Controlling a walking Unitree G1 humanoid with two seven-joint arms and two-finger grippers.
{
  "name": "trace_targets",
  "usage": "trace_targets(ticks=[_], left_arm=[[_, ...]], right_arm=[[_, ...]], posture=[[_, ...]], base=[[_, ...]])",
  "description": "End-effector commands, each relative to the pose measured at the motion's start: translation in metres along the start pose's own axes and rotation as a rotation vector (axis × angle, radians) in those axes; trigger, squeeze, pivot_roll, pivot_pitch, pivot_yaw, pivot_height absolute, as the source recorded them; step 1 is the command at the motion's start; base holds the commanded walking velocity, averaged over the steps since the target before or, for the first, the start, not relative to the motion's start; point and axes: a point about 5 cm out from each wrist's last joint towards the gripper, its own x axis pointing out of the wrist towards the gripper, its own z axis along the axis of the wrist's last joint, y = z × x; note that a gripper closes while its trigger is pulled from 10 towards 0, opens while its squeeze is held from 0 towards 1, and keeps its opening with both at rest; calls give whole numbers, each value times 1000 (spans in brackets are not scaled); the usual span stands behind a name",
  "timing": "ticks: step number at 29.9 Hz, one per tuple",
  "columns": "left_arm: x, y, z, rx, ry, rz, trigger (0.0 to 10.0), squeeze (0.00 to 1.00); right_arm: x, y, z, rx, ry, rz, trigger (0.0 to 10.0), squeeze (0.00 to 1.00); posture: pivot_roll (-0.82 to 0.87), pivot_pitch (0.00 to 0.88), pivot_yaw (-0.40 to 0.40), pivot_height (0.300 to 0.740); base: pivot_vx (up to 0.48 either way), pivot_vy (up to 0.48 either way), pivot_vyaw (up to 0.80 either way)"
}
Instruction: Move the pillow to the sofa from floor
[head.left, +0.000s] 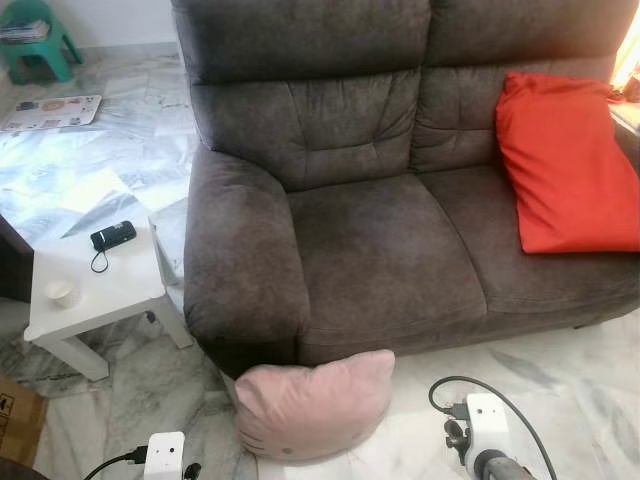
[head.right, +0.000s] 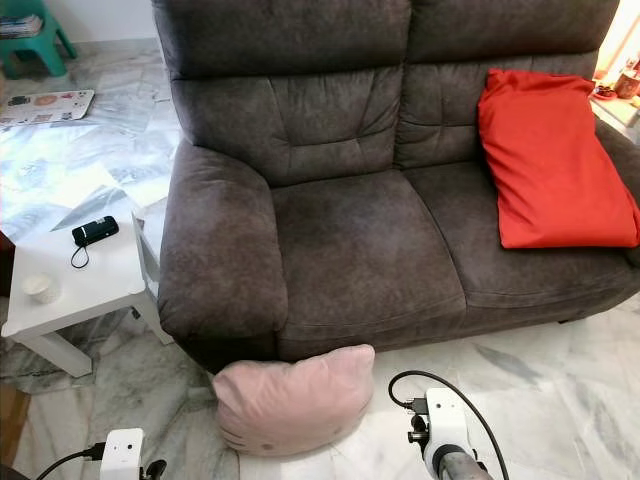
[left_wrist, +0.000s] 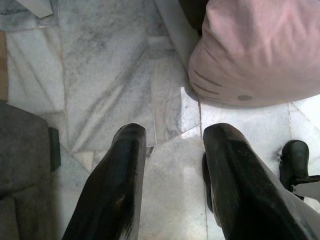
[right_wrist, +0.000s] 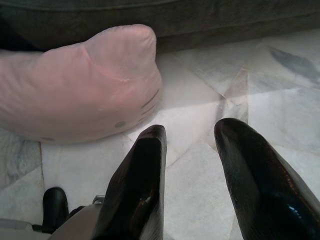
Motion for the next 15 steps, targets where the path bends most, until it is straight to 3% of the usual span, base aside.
trace_targets(ticks=[1, 3, 15], left_arm=[[-2, 2, -6, 8, 21, 7, 10000, 0], [-2, 2, -6, 8, 21, 7, 10000, 0], [-2, 2, -6, 12, 16, 1, 10000, 0]], right_arm=[[-1, 3, -5, -1, 6, 5, 10000, 0], [-2, 4, -6, 4, 9, 5, 10000, 0], [-3, 2, -9, 34, 13, -10, 10000, 0]], posture=[[-44, 32, 2, 740], [-45, 32, 4, 740], [-42, 56, 11, 740]], base=[[0, 0, 600], [0, 0, 606], [260, 0, 0]])
